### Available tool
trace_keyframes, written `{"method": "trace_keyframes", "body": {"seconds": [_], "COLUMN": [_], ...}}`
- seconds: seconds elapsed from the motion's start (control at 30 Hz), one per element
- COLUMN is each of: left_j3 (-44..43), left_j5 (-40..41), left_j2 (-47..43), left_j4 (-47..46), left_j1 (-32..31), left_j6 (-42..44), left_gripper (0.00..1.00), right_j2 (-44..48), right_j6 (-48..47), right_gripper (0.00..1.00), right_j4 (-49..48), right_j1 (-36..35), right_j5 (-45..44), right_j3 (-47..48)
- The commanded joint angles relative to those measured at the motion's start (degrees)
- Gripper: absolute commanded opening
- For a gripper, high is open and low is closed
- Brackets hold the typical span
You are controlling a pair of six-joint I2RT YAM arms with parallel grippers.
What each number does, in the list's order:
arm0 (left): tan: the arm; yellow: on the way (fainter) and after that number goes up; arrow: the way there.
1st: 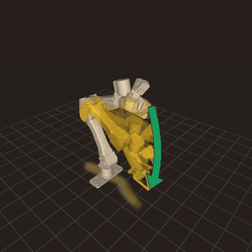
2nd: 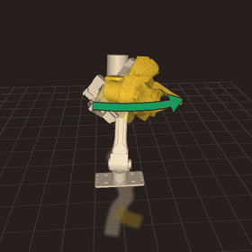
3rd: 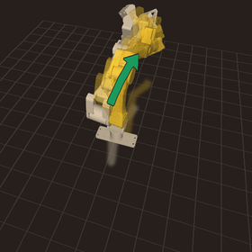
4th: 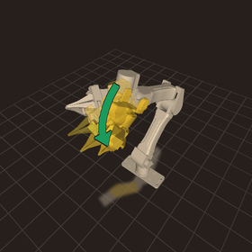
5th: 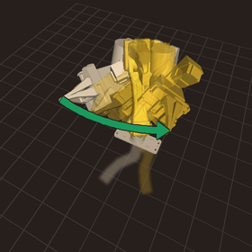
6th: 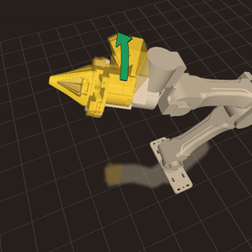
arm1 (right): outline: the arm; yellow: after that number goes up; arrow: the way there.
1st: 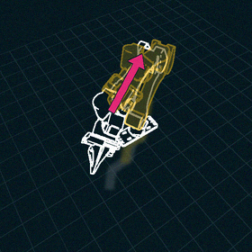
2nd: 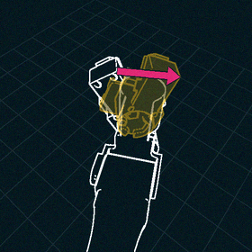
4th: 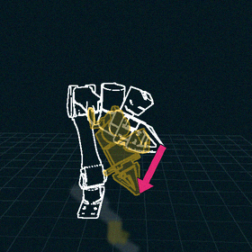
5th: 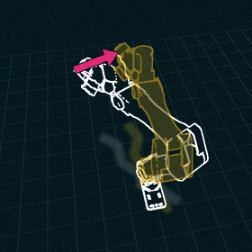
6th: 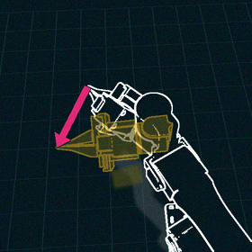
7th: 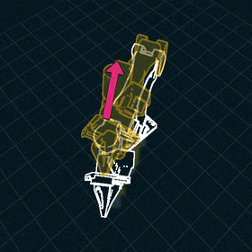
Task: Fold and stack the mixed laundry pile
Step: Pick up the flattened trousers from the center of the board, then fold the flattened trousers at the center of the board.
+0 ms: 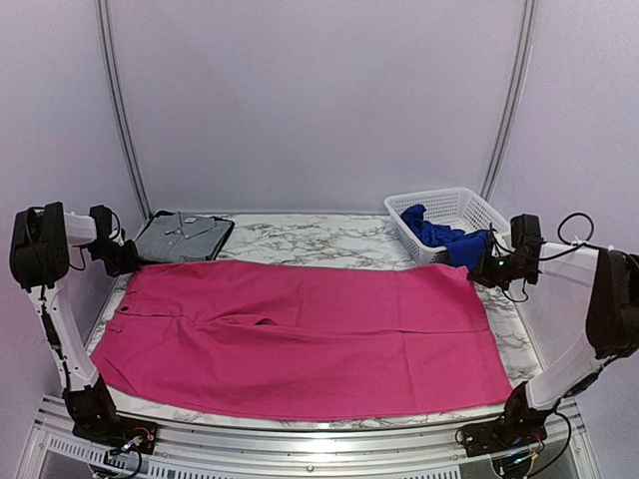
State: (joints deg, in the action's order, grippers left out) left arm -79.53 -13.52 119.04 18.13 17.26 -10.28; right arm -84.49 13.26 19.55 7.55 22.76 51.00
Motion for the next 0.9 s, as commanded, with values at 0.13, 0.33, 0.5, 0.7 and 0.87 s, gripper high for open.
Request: {"method": "trace_keyframes", "body": {"seconds": [0.13,0.33,0.5,0.7,0.87], "left_j3": [3.49,7.80,18.25,28.94,31.44], "left_j5": [2.17,4.27,8.78,11.31,15.90], "left_j2": [-13.39,-24.47,-35.55,-45.27,-48.93], "left_j4": [1.64,2.25,2.86,4.46,8.57], "left_j1": [1.74,3.49,7.51,13.68,15.62], "left_j6": [-3.03,-6.22,-11.27,-14.83,-18.40], "left_gripper": [0.00,0.00,0.00,0.00,0.15], "right_j2": [6.56,12.91,19.33,22.69,24.02], "right_j6": [-1.26,2.17,6.25,13.34,16.08], "right_gripper": [0.00,0.00,0.00,0.00,0.15], "right_j4": [4.17,6.16,11.32,13.82,16.24], "right_j1": [0.78,2.88,6.76,12.92,16.20], "right_j5": [-1.19,-4.99,-10.98,-11.34,-9.59], "right_j3": [3.04,0.10,-4.38,-12.80,-15.27]}}
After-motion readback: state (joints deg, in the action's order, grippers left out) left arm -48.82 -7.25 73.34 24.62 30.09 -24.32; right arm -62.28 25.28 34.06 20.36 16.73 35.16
